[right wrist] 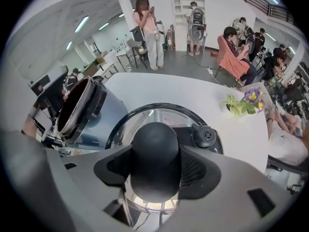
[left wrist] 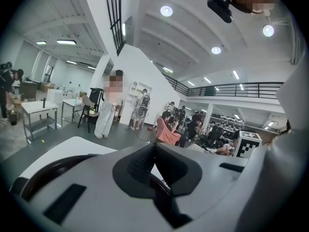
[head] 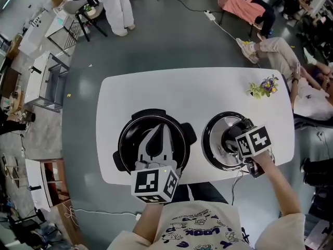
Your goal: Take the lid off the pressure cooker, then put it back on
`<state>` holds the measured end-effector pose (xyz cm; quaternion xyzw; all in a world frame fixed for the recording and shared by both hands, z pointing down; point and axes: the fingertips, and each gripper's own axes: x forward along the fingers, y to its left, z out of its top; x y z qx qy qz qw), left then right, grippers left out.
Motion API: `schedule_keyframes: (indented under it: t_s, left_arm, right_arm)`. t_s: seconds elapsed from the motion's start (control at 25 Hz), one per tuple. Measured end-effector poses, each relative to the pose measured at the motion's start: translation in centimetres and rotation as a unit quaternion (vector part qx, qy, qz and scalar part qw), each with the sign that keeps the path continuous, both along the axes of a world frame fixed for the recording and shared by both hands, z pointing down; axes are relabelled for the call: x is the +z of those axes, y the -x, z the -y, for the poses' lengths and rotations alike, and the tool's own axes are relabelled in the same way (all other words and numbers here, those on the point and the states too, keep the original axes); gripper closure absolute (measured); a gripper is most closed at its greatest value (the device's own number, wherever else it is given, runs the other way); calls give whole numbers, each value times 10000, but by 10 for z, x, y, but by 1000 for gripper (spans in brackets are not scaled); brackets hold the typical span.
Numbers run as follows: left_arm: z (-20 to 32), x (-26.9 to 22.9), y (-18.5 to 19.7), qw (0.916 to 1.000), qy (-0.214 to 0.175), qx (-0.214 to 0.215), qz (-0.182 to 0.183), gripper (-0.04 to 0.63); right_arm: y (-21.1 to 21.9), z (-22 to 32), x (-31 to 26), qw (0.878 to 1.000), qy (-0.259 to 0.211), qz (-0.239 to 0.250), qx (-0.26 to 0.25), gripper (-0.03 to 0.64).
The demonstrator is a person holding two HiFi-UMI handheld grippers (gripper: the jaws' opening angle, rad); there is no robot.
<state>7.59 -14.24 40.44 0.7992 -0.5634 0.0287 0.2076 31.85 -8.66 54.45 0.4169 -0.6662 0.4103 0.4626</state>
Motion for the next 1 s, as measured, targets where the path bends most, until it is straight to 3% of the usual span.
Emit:
schedule_keyframes:
  t_s: [0.6,1.0]
  left_arm:
    - [10,18,14,9998,155,-98,30,581]
    - [7,29,22,9996,247,-158,21,581]
  right_arm:
    - [24,3,67,9994,261,-236,-8,324]
    - [34,5,88,9991,185,-370,121,324]
